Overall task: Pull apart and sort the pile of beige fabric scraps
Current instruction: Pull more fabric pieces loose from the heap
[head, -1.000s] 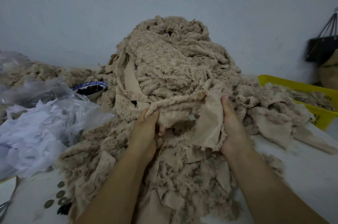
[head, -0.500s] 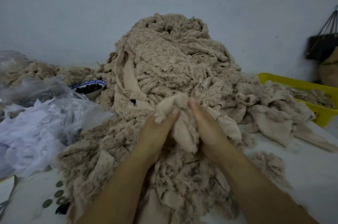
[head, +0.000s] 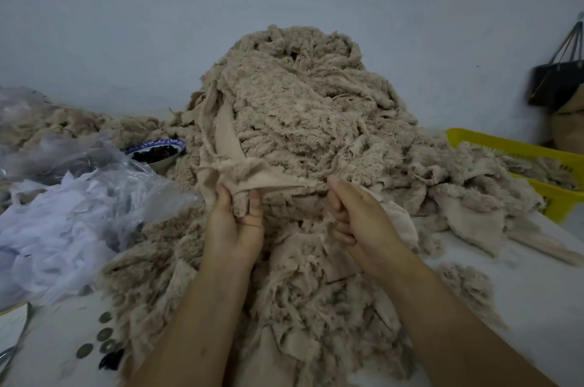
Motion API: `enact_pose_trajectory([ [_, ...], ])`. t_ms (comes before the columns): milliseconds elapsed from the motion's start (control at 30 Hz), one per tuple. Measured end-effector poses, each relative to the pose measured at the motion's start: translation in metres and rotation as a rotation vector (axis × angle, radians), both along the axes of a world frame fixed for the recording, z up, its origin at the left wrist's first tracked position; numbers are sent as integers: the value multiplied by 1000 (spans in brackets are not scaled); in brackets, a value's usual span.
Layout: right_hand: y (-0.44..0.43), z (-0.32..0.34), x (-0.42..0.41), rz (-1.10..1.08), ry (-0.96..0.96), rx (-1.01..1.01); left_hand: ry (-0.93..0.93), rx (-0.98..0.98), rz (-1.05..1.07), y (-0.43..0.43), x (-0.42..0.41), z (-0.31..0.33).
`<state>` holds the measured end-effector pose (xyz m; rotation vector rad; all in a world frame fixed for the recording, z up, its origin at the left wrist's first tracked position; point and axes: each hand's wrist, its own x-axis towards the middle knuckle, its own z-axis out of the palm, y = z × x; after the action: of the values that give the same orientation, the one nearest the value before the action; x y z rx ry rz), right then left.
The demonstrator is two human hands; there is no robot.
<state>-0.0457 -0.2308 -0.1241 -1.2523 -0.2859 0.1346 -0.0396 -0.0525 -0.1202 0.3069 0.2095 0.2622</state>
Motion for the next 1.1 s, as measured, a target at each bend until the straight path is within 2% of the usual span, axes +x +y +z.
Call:
enact_pose_trajectory([
  [100, 5, 3, -1, -100, 64, 88, -23, 13, -33, -6, 0, -1],
  [200, 0, 2, 5, -225, 171, 255, -70, 179, -174, -13, -4, -2],
  [267, -20, 4, 15, -341, 242, 504, 7, 248, -197, -6, -6, -3],
  [300, -31, 4, 19, -398, 247, 578, 62, 249, -161, 0, -7, -5],
  [333, -36, 5, 21, -431, 233, 567, 122, 255, -133, 5, -6, -6],
  [367, -35, 3, 20, -427, 216, 476, 167, 268, -128, 4, -8, -6],
  [433, -20, -2, 15, -294, 121, 170, 105, 251, -152, -7, -9, -4],
  [533, 5, -10, -3, 4, -242, -645, 39, 296, -141, -20, -6, -5],
  [567, 8, -14, -4, 13, -374, -787, 32, 354, -155, -20, -7, -3],
  [600, 9, -16, -4, -44, -455, -818, 40, 403, -165, -17, -6, -4],
  [667, 7, -14, -3, -284, -544, -672, 68, 508, -167, -15, -9, -5],
  [733, 8, -13, 0, -392, -547, -522, 73, 639, -161, -18, -10, -7],
  [833, 11, -15, 4, -225, -359, -461, 26, 832, -169, -27, -13, -7],
  [900, 13, -18, 6, -133, -324, -496, 13, 979, -209, -29, -13, -11],
  [1100, 6, -21, 12, -124, -240, -429, -7, 1105, -337, -29, -14, -13],
])
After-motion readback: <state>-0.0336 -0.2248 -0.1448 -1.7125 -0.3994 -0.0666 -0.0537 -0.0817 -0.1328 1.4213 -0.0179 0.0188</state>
